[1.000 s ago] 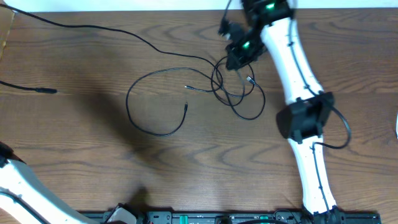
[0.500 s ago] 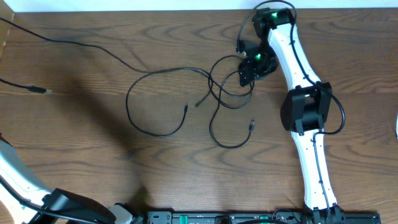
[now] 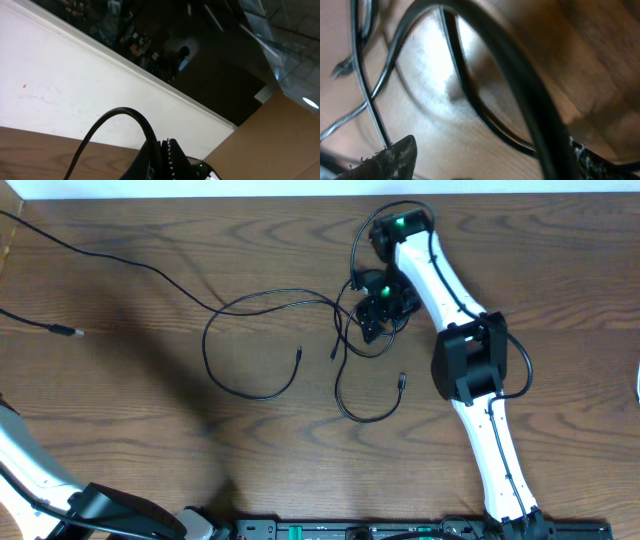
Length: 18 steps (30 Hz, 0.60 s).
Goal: Untangle cables
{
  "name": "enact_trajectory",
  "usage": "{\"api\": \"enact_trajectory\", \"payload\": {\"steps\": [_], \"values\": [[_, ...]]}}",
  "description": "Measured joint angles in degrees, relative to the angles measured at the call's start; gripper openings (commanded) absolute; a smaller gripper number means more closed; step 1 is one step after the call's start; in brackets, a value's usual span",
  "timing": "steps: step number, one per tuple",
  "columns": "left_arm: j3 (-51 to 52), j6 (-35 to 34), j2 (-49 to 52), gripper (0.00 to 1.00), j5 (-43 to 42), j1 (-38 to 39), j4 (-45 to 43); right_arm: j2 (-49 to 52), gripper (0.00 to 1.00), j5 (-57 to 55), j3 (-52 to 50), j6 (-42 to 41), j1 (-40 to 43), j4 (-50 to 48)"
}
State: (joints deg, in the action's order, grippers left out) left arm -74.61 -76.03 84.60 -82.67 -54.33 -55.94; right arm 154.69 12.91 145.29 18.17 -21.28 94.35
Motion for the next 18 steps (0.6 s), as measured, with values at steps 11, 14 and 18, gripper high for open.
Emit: {"api": "enact_trajectory", "payload": {"steps": [11,14,18], "values": [[0.0,0.0,0.0,0.07,-1.5,0.0,0.0,-4.9,0.79,-10.6,-11.1,0.5,-4.2,-5.3],[0.0,0.0,0.0,0.08,-1.5,0.0,0.0,-6.0,0.66,-12.1,-13.5,1.0,-4.5,-7.0],[0.0,0.0,0.0,0.07,-1.5,0.0,0.0,-7.5,0.41,-13.6,-17.0,0.5,-4.5,-9.1]]}}
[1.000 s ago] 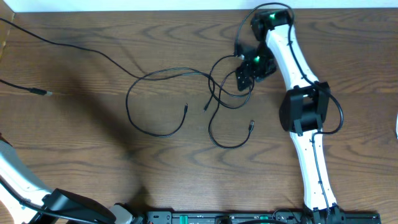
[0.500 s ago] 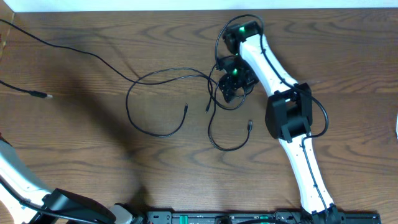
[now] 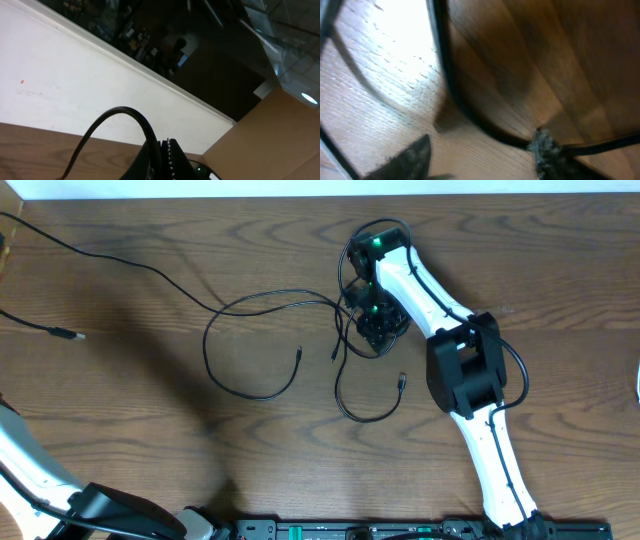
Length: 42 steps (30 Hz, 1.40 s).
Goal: Untangle cables
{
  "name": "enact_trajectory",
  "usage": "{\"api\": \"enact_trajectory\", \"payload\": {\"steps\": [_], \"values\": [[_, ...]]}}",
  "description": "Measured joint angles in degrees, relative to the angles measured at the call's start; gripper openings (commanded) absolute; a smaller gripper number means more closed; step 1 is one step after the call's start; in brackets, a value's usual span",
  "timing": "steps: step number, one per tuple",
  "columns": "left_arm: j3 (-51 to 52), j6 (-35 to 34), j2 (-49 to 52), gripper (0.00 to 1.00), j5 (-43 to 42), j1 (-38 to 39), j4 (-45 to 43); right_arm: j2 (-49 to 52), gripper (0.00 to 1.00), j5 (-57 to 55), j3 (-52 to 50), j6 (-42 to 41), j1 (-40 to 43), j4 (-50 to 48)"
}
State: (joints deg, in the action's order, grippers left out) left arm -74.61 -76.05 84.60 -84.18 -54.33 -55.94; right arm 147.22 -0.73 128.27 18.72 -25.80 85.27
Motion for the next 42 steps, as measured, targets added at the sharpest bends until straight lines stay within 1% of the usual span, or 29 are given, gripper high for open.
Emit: {"api": "enact_trajectory", "payload": {"steps": [1,2,3,5,18,25,28,31,34,38,39,42], "values": [[0.0,0.0,0.0,0.07,0.0,0.0,0.0,-0.4,0.32,-0.4,-1.0,-0.2,0.0,-0.8],[0.0,0.0,0.0,0.07,0.0,0.0,0.0,-0.7,0.24,-0.6,-1.8,-0.5,0.0,-1.2],[0.0,0.0,0.0,0.07,0.0,0.0,0.0,-0.9,0.18,-0.6,-2.3,-0.8,0.0,-1.5],[0.0,0.0,0.0,0.07,0.0,0.0,0.0,-1.3,0.01,-0.7,-3.3,-1.3,0.0,-1.7],[0.0,0.0,0.0,0.07,0.0,0.0,0.0,-1.7,0.01,0.9,-4.2,-5.1,0.3,-1.7],[0.0,0.0,0.0,0.07,-1.3,0.1,0.0,-1.8,0.01,7.7,-1.1,-6.3,0.5,-1.7],[0.0,0.5,0.0,0.07,-2.0,0.8,0.0,-2.5,0.01,8.7,2.5,-6.4,0.6,-1.4],[0.0,1.0,0.0,0.07,-3.0,1.8,0.0,-7.6,0.01,7.3,6.5,-6.6,1.7,-1.8],[0.0,1.1,0.0,0.07,-3.8,2.4,0.0,-16.5,0.01,5.0,11.1,-7.9,4.6,-2.5],[0.0,1.2,0.0,0.07,-4.5,2.6,0.0,-29.9,0.01,3.0,15.8,-10.9,11.8,-4.6],[0.0,1.2,0.0,0.07,-4.5,2.6,0.0,-33.7,0.01,2.4,16.5,-12.2,14.9,-5.5],[0.0,1.2,0.0,0.07,-4.7,2.6,0.0,-39.7,0.01,1.2,17.3,-14.9,22.0,-6.0]]}}
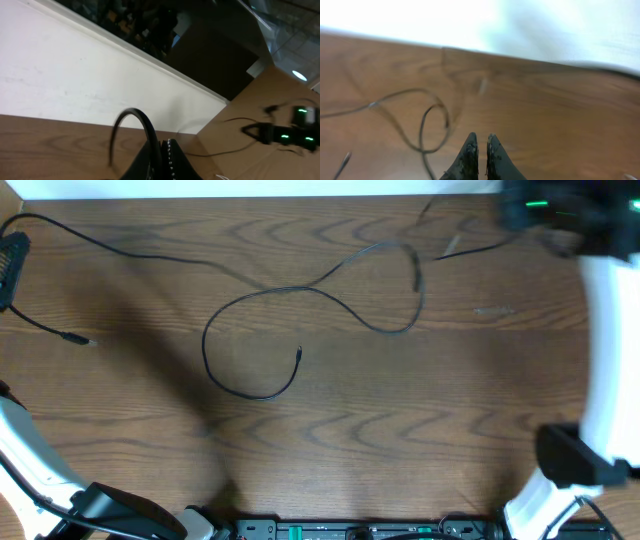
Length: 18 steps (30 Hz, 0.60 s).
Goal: Untangle cables
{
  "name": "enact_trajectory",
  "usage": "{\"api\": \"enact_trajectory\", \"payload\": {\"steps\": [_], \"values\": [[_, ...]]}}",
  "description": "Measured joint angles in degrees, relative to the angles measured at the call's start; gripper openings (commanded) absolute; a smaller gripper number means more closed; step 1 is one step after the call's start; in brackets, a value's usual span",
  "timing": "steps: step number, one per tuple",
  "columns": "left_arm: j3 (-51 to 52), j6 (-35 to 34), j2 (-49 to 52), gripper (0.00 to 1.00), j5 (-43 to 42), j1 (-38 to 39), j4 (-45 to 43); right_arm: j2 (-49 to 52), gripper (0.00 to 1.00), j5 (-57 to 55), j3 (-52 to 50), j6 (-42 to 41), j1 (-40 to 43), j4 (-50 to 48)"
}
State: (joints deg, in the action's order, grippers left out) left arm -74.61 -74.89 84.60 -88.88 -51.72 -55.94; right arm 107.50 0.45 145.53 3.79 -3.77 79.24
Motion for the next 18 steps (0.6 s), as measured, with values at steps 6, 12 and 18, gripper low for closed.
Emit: {"api": "enact_trajectory", "payload": {"steps": [6,12,18], "values": [[0.0,0.1,0.0,0.07,-0.1,0.0,0.0,-2.6,0.01,0.4,-0.2,-3.5,11.6,1.5],[0.0,0.1,0.0,0.07,-0.5,0.0,0.0,-1.0,0.01,1.9,-1.0,-4.5,18.9,3.5],[0.0,0.1,0.0,0.07,-0.2,-1.9,0.0,-0.9,0.01,2.6,-1.0,-4.7,22.3,5.2]]}}
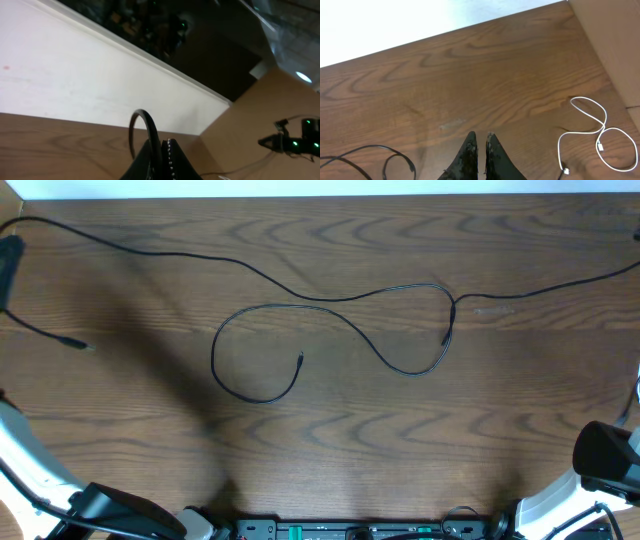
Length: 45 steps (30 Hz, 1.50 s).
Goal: Untangle cables
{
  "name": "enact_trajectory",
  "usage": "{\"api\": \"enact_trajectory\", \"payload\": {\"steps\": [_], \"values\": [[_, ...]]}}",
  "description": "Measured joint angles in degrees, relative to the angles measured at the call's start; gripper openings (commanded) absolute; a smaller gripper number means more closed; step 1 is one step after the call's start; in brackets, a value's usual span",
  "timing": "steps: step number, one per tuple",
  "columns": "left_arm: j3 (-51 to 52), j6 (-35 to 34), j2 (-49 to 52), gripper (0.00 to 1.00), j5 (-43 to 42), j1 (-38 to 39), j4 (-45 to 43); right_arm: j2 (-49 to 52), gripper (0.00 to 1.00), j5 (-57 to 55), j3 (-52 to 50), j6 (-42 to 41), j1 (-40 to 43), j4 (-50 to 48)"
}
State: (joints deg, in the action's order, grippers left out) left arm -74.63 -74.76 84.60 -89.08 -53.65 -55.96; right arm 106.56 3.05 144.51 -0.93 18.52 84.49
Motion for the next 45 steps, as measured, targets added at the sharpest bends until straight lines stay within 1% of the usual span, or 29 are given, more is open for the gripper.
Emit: {"api": "enact_trajectory", "payload": {"steps": [3,8,11,13,16,19,28,29,33,37,40,45], "values": [[0.0,0.0,0.0,0.07,1.0,-3.2,0.5,0.0,0.01,0.5,0.0,0.1,0.1,0.1],[-0.1,0.0,0.5,0.07,1.9,-6.4,7.3,0.0,0.01,4.3,0.0,0.9,0.1,0.1],[-0.1,0.5,1.5,0.07,1.9,-5.2,8.0,0.0,0.01,10.4,0.0,3.8,-0.2,0.2],[-0.1,1.4,2.1,0.07,1.5,-2.6,8.1,0.1,0.01,14.3,0.0,6.1,-1.2,0.6],[-0.1,3.2,2.3,0.07,0.8,2.2,8.1,1.0,0.01,18.1,0.0,9.4,-4.9,1.7],[-0.1,4.6,2.3,0.07,0.4,5.2,8.1,2.4,0.01,19.5,0.0,11.2,-8.7,2.7],[-0.1,6.0,2.3,0.07,0.1,5.1,9.6,6.6,0.01,20.8,-3.4,14.5,-21.6,3.8],[-0.1,6.1,2.3,0.07,-0.1,5.2,9.6,7.7,0.01,20.9,-4.7,15.8,-24.5,4.0],[-0.1,6.1,2.3,0.07,-0.3,5.4,9.6,10.0,0.01,20.4,-8.7,18.6,-29.5,4.0],[-0.1,6.1,2.3,0.07,-0.6,5.4,9.6,12.6,0.01,20.0,-16.0,21.7,-33.8,3.0],[-0.1,6.1,2.3,0.07,-0.7,5.4,9.6,14.1,0.01,19.6,-23.3,23.1,-36.2,1.5],[-0.1,6.1,2.3,0.07,-0.7,5.4,9.7,16.3,0.01,19.2,-36.4,24.2,-39.5,-4.9]]}}
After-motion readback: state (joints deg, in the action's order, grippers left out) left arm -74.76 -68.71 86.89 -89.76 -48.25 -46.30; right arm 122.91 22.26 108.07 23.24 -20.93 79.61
